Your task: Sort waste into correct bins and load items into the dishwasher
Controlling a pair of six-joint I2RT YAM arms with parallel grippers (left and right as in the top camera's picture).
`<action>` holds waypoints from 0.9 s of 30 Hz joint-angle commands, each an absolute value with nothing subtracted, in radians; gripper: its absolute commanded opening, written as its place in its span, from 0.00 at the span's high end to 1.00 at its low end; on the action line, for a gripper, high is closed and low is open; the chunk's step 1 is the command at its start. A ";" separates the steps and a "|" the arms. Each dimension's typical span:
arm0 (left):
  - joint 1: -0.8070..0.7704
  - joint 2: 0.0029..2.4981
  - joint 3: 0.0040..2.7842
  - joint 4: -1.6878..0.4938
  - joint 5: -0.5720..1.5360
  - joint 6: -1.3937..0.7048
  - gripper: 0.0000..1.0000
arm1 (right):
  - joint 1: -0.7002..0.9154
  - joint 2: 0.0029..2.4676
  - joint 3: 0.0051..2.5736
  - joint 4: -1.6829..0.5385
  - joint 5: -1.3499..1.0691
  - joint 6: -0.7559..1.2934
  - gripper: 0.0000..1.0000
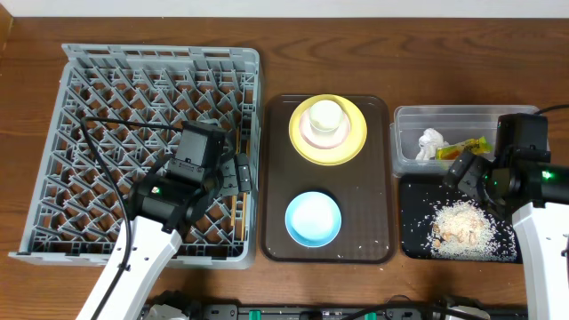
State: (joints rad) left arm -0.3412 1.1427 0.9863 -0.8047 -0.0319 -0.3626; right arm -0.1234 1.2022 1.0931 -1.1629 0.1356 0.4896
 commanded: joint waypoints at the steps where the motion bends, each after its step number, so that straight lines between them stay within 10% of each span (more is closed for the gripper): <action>1: -0.337 1.142 0.986 -0.807 -0.030 -0.361 0.05 | -0.128 1.193 1.095 -1.164 0.154 0.500 0.01; 7: -0.338 1.139 0.986 -0.788 0.002 -0.361 0.13 | -0.128 1.193 1.095 -1.164 0.154 0.500 0.01; 14: -0.338 1.135 0.986 -0.808 0.563 -0.361 0.26 | -0.128 1.193 1.095 -1.164 0.154 0.500 0.01; 17: -0.342 1.135 0.986 -0.804 0.805 -0.361 0.02 | -0.128 1.193 1.095 -1.164 0.154 0.500 0.01; 22: -0.410 1.137 0.986 -0.802 0.842 -0.361 0.01 | -0.128 1.193 1.095 -1.164 0.154 0.500 0.01; 27: -0.563 1.144 0.986 -0.783 0.691 -0.417 0.39 | -0.128 1.193 1.095 -1.164 0.154 0.500 0.01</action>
